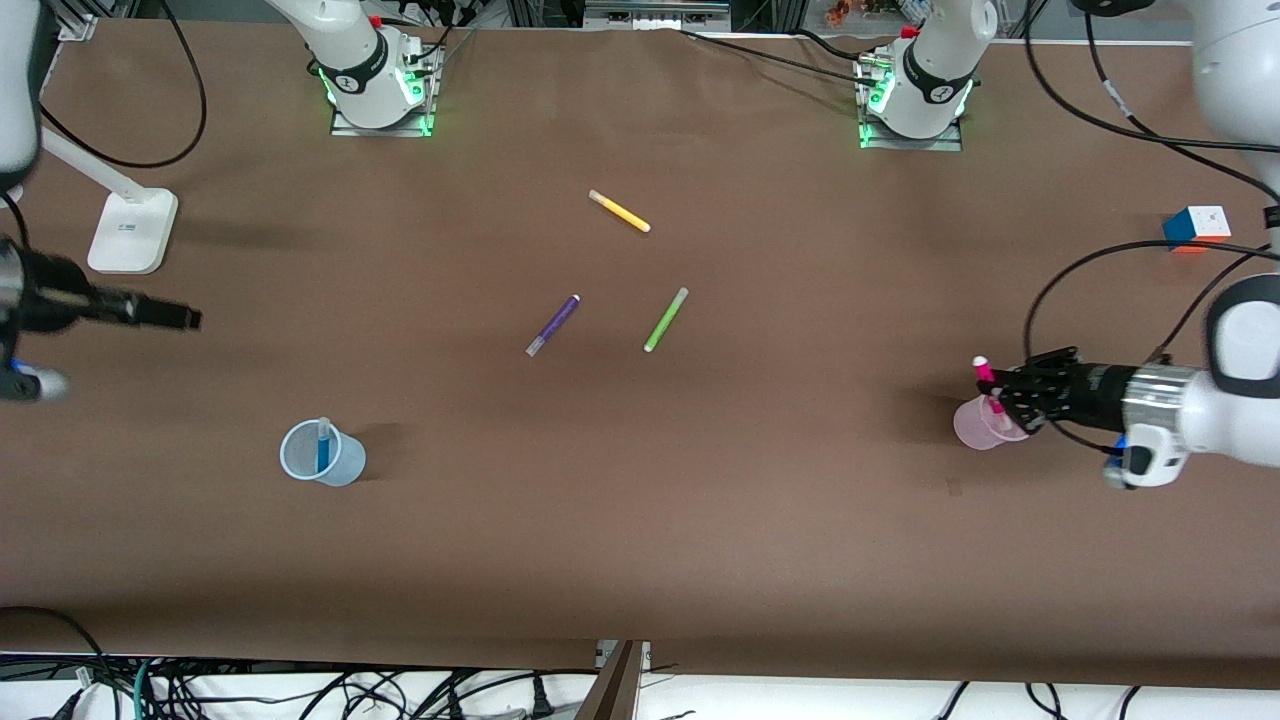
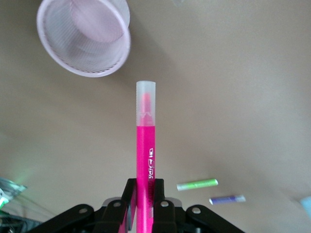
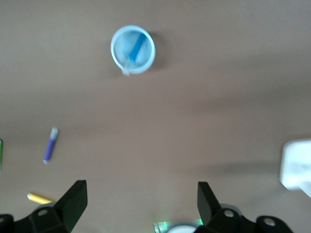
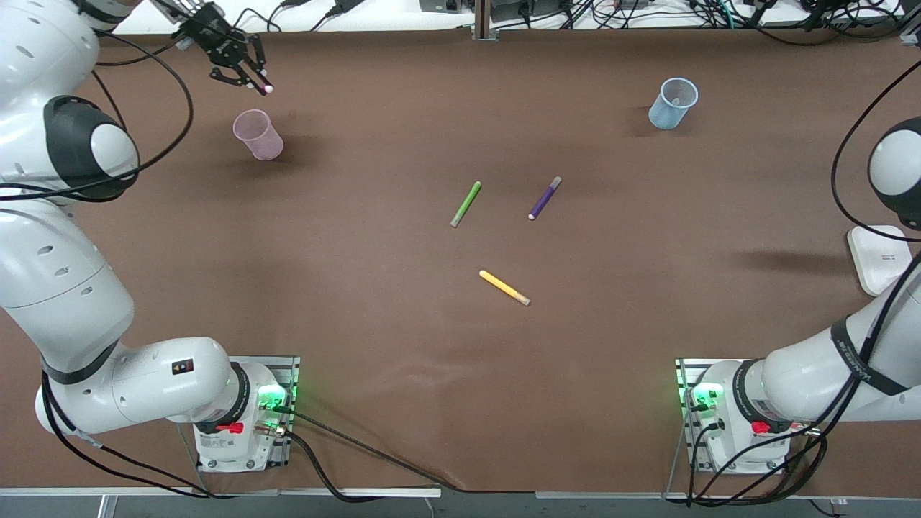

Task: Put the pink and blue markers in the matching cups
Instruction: 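Move the pink marker over the pink cup with the left gripper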

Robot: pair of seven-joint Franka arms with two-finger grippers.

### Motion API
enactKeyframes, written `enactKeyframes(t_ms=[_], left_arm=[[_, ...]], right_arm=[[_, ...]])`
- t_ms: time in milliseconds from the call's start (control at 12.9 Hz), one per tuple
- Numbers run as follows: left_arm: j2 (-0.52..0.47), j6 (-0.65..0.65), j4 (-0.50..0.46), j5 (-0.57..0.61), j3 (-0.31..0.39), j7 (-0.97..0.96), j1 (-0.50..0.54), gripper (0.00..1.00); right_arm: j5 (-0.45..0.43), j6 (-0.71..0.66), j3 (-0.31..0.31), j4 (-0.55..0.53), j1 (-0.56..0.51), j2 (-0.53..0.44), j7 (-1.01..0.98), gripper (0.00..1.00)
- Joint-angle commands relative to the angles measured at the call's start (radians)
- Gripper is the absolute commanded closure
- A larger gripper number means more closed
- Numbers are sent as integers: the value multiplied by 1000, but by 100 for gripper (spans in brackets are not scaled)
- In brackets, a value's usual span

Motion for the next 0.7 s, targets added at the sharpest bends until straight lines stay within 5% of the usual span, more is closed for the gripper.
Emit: enactKeyframes(t_ms=[0, 233, 310, 465, 620], left_arm=[[25, -20, -9, -61, -16, 83, 66, 98], [82, -32, -35, -139, -15, 154, 121, 96], [85, -32, -35, -138, -15, 166, 120, 86], [91, -34, -35, -135, -13, 160, 121, 53], [90, -34, -35, -126, -13, 158, 121, 1]], right_arm=[[-36, -90, 0, -67, 2, -84, -19, 0], [-38, 32, 2, -296, 3, -205, -16, 0], [-36, 103, 9, -368, 3, -252, -21, 0], [-44, 196, 23, -455, 17, -300, -13, 0], [-50, 351, 32, -557, 19, -368, -10, 0]])
